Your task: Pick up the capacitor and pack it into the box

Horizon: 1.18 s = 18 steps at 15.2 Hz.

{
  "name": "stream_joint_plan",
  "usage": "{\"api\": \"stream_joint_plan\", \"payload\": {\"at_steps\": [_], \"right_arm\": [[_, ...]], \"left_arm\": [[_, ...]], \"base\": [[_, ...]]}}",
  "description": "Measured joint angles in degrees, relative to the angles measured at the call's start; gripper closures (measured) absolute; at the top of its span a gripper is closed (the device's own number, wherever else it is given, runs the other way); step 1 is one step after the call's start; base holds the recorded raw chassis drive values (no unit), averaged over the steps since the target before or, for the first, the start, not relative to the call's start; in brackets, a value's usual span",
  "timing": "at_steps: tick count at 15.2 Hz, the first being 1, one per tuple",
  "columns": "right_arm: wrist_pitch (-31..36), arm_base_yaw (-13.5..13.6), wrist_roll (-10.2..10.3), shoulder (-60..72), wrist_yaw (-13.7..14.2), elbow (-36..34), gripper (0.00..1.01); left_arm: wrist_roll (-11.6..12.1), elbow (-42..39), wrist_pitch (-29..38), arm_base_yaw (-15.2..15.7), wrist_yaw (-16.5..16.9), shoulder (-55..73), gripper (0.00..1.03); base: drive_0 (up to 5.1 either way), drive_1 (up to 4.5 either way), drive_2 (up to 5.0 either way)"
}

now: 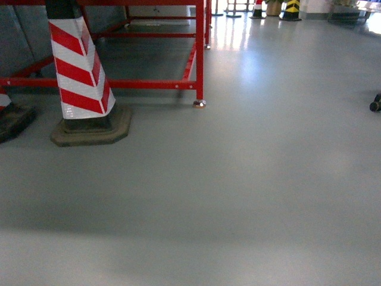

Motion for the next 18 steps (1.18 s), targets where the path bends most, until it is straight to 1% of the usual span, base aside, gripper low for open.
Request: {"api": "stream_joint_plan", "payload": {"at_steps": [18], "right_arm": [[-0.1,0.0,0.0,0.0,0.0,0.0,0.03]], "left_arm": [[0.0,0.0,0.0,0.0,0.0,0.0,0.59]], "base": [[-5.0,2.41,2.4]]}}
